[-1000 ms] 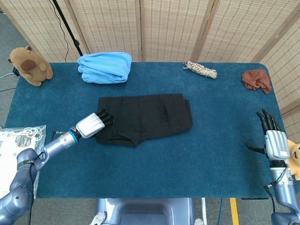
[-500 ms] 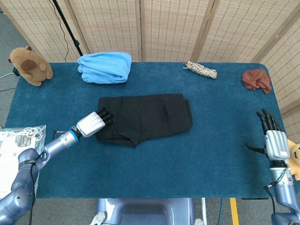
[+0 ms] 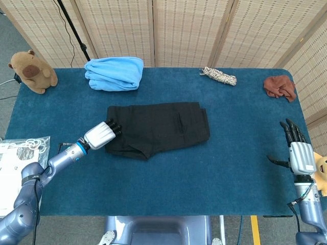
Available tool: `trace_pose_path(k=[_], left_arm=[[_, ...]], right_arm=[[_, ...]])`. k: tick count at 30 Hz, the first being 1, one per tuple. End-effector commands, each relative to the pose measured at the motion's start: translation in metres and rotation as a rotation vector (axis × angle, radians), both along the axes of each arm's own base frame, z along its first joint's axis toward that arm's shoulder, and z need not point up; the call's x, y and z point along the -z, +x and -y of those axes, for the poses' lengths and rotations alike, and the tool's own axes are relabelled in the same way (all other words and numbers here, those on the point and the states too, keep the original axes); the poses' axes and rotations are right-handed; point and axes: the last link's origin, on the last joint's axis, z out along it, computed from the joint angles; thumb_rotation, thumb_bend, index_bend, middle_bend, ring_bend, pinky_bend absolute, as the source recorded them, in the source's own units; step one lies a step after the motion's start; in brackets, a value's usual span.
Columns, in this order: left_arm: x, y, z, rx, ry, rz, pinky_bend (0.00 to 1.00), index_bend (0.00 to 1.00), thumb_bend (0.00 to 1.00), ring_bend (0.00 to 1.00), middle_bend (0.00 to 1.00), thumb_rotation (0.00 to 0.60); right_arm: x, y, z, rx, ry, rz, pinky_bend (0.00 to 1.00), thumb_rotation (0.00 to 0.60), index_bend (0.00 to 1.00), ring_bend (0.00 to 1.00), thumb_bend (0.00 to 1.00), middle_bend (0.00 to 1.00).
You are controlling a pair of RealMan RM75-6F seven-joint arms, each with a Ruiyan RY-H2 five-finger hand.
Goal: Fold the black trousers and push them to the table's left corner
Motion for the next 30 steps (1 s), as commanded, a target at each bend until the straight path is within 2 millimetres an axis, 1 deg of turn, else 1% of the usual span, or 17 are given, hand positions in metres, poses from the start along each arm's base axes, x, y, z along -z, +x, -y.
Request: trace_pose_path(k=[1,3,10,15,20,27,30], left_arm=[[0.0,0.0,0.0,0.005,0.009,-0.002,0.32,0.53,0.39,0.43,0.43,0.6],[0.0,0.001,-0.001,0.006,0.016,-0.004,0.33,0.56,0.41,0.45,0.46,0.6],[-0.001,0.004,-0.004,0.002,0.034,0.006,0.36,0.62,0.58,0.5,0.51,0.6],[-0.001,0.005,-0.005,0.015,0.033,-0.014,0.38,0.65,0.64,0.52,0.54,0.6],[-0.005,-0.001,-0.002,0.037,0.024,-0.048,0.39,0.67,0.64,0.53,0.56,0.6],[-0.026,-0.029,0.006,0.021,0.036,-0.095,0.4,0.71,0.64,0.55,0.59,0.6],[-0.044,-0.049,0.013,0.02,0.056,-0.142,0.4,0.71,0.64,0.56,0.59,0.6]], right_arm=[[0.0,0.0,0.0,0.0,-0.001,0.001,0.15,0.6,0.01,0.0,0.0,0.0],[0.0,0.0,0.0,-0.001,0.0,0.004,0.15,0.6,0.01,0.0,0.0,0.0],[0.001,0.001,0.0,-0.002,0.004,0.003,0.15,0.6,0.01,0.0,0.0,0.0],[0.001,0.001,0.0,-0.002,0.003,0.004,0.15,0.6,0.01,0.0,0.0,0.0],[0.0,0.001,-0.001,-0.002,0.003,0.009,0.15,0.6,0.01,0.0,0.0,0.0],[0.0,0.001,-0.001,-0.005,0.003,0.012,0.15,0.6,0.01,0.0,0.0,0.0],[0.002,0.003,-0.001,-0.012,0.01,0.012,0.15,0.6,0.01,0.0,0.0,0.0]])
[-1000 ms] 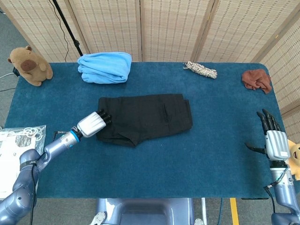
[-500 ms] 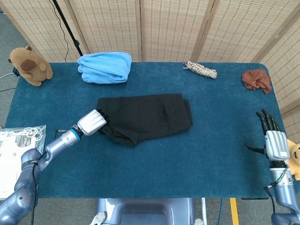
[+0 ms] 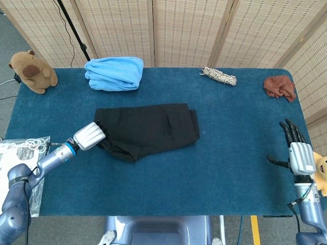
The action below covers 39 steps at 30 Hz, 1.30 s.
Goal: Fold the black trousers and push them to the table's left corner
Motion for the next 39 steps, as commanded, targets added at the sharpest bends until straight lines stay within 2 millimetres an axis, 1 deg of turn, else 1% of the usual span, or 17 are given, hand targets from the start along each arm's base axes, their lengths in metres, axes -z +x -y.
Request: trace_pose_path(k=[1,5,8,12,15,19,21,24,26,27,32,33,35,37,39], left_arm=[[-0.015,-0.016,0.007,-0.001,0.015,-0.036,0.4,0.71,0.64,0.56,0.59,0.6],[-0.033,-0.036,0.016,-0.018,0.028,-0.068,0.4,0.72,0.64,0.56,0.59,0.6],[-0.052,-0.054,0.025,-0.029,0.046,-0.107,0.4,0.72,0.64,0.56,0.59,0.6],[-0.073,-0.07,0.034,-0.044,0.066,-0.133,0.4,0.72,0.64,0.56,0.59,0.6],[-0.092,-0.079,0.04,-0.063,0.103,-0.114,0.41,0.72,0.64,0.56,0.59,0.6],[-0.106,-0.084,0.044,-0.079,0.14,-0.083,0.41,0.72,0.64,0.56,0.59,0.6],[-0.108,-0.082,0.044,-0.073,0.149,-0.07,0.41,0.72,0.64,0.56,0.59,0.6],[-0.105,-0.071,0.037,-0.042,0.152,-0.047,0.41,0.72,0.64,0.56,0.59,0.6],[-0.1,-0.059,0.031,-0.001,0.148,-0.033,0.41,0.72,0.64,0.56,0.59,0.6],[-0.096,-0.046,0.024,0.044,0.146,-0.02,0.41,0.72,0.64,0.56,0.59,0.6],[-0.081,0.004,-0.001,0.199,0.132,0.022,0.41,0.72,0.64,0.56,0.59,0.6],[-0.078,0.012,-0.004,0.223,0.128,0.026,0.41,0.72,0.64,0.56,0.59,0.6],[-0.07,0.035,-0.013,0.285,0.118,0.04,0.41,0.72,0.64,0.56,0.59,0.6],[-0.061,0.054,-0.019,0.335,0.108,0.051,0.41,0.72,0.64,0.56,0.59,0.6],[-0.055,0.066,-0.023,0.363,0.102,0.053,0.41,0.72,0.64,0.56,0.59,0.6]], right_arm=[[0.002,0.001,0.0,-0.005,0.004,-0.002,0.15,0.6,0.01,0.0,0.0,0.0],[0.006,0.004,-0.001,-0.011,0.014,-0.009,0.15,0.6,0.01,0.0,0.0,0.0],[0.01,0.007,-0.001,-0.017,0.026,-0.011,0.15,0.6,0.01,0.0,0.0,0.0],[0.012,0.009,0.0,-0.025,0.033,-0.021,0.15,0.6,0.01,0.0,0.0,0.0],[0.014,0.009,0.0,-0.024,0.039,-0.024,0.15,0.6,0.01,0.0,0.0,0.0],[0.014,0.01,-0.001,-0.028,0.04,-0.025,0.15,0.6,0.01,0.0,0.0,0.0],[0.014,0.011,-0.001,-0.031,0.041,-0.024,0.15,0.6,0.01,0.0,0.0,0.0],[0.014,0.011,-0.001,-0.034,0.041,-0.023,0.15,0.6,0.01,0.0,0.0,0.0],[0.014,0.011,0.0,-0.033,0.04,-0.021,0.15,0.6,0.01,0.0,0.0,0.0],[0.013,0.011,0.0,-0.033,0.038,-0.018,0.15,0.6,0.01,0.0,0.0,0.0],[0.01,0.011,0.0,-0.031,0.03,-0.011,0.15,0.6,0.01,0.0,0.0,0.0],[0.009,0.01,-0.001,-0.031,0.028,-0.01,0.15,0.6,0.01,0.0,0.0,0.0],[0.007,0.01,-0.001,-0.029,0.023,-0.004,0.15,0.6,0.01,0.0,0.0,0.0],[0.006,0.009,-0.001,-0.027,0.02,0.0,0.15,0.6,0.01,0.0,0.0,0.0],[0.005,0.008,-0.001,-0.025,0.018,0.004,0.15,0.6,0.01,0.0,0.0,0.0]])
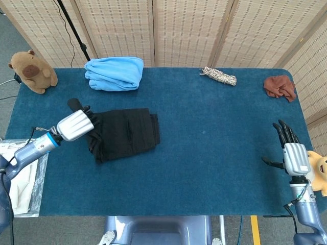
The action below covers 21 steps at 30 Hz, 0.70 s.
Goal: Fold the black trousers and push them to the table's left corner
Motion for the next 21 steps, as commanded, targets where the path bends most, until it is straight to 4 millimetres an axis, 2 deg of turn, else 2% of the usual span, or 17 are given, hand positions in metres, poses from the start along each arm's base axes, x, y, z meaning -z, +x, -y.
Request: trace_pose_path(k=[1,2,6,10,17,21], left_arm=[[0.019,0.031,-0.007,0.081,-0.023,0.008,0.41,0.72,0.64,0.56,0.59,0.6],[0.026,0.042,-0.011,0.107,-0.032,-0.003,0.41,0.72,0.64,0.56,0.59,0.6],[0.041,0.063,-0.018,0.146,-0.044,-0.033,0.41,0.72,0.64,0.56,0.59,0.6],[0.069,0.089,-0.023,0.179,-0.071,-0.072,0.41,0.72,0.63,0.56,0.59,0.6],[0.105,0.114,-0.026,0.182,-0.092,-0.125,0.41,0.72,0.63,0.56,0.59,0.6],[0.116,0.121,-0.026,0.18,-0.101,-0.142,0.41,0.72,0.63,0.56,0.59,0.6]], right_arm=[[-0.001,-0.001,0.0,0.003,-0.003,0.005,0.15,0.6,0.01,0.0,0.0,0.0],[-0.002,-0.002,0.0,0.005,-0.003,0.008,0.15,0.6,0.01,0.0,0.0,0.0],[-0.003,-0.002,-0.001,0.008,-0.006,0.013,0.15,0.6,0.01,0.0,0.0,0.0],[-0.005,-0.004,0.0,0.015,-0.006,0.015,0.15,0.6,0.01,0.0,0.0,0.0],[-0.004,-0.007,0.001,0.024,-0.001,0.02,0.15,0.6,0.01,0.0,0.0,0.0],[-0.005,-0.008,0.001,0.03,-0.003,0.023,0.15,0.6,0.01,0.0,0.0,0.0]])
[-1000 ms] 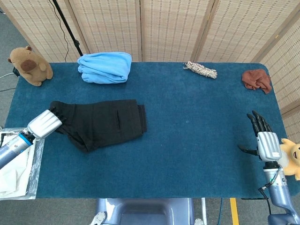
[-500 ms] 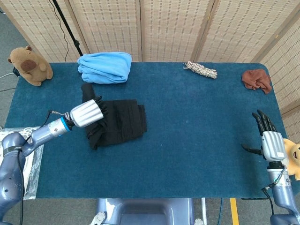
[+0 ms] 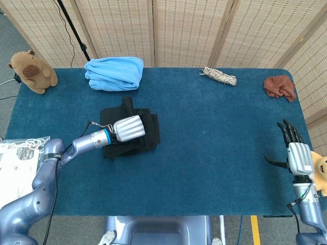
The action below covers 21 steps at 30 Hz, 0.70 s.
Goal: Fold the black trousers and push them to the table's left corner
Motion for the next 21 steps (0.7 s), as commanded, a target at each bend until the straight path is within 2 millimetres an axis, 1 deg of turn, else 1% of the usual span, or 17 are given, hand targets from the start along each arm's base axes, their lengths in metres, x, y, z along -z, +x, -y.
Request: trace_pose_path(k=[1,5,11,14,17,19,20,21], left_arm=[[0.007,0.005,0.0,0.005,-0.002,-0.018,0.41,0.72,0.63,0.56,0.59,0.6],[0.016,0.01,-0.001,0.004,-0.003,-0.049,0.41,0.72,0.63,0.56,0.59,0.6],[0.03,0.009,0.001,-0.013,-0.011,-0.08,0.41,0.71,0.62,0.55,0.59,0.6],[0.035,0.009,0.001,-0.032,-0.004,-0.086,0.41,0.66,0.61,0.5,0.54,0.6],[0.04,0.01,0.002,-0.047,-0.002,-0.08,0.39,0.53,0.56,0.38,0.4,0.6],[0.042,0.01,0.001,-0.063,0.008,-0.072,0.33,0.38,0.51,0.26,0.26,0.6],[0.043,0.01,0.001,-0.067,0.012,-0.071,0.31,0.33,0.5,0.23,0.21,0.6],[0.044,0.011,0.001,-0.072,0.018,-0.07,0.29,0.25,0.47,0.18,0.15,0.6]], right_arm=[[0.0,-0.001,0.0,0.003,0.001,0.001,0.15,0.6,0.01,0.0,0.0,0.0],[-0.001,-0.004,0.002,0.016,0.004,0.003,0.15,0.6,0.01,0.0,0.0,0.0],[-0.002,-0.006,0.003,0.02,0.002,0.006,0.15,0.6,0.01,0.0,0.0,0.0],[-0.002,-0.006,0.003,0.022,0.003,0.006,0.15,0.6,0.01,0.0,0.0,0.0],[-0.002,-0.007,0.003,0.023,0.004,0.006,0.15,0.6,0.01,0.0,0.0,0.0],[-0.002,-0.007,0.003,0.022,0.004,0.007,0.15,0.6,0.01,0.0,0.0,0.0],[-0.002,-0.006,0.002,0.022,0.004,0.007,0.15,0.6,0.01,0.0,0.0,0.0],[-0.002,-0.006,0.002,0.021,0.004,0.007,0.15,0.6,0.01,0.0,0.0,0.0]])
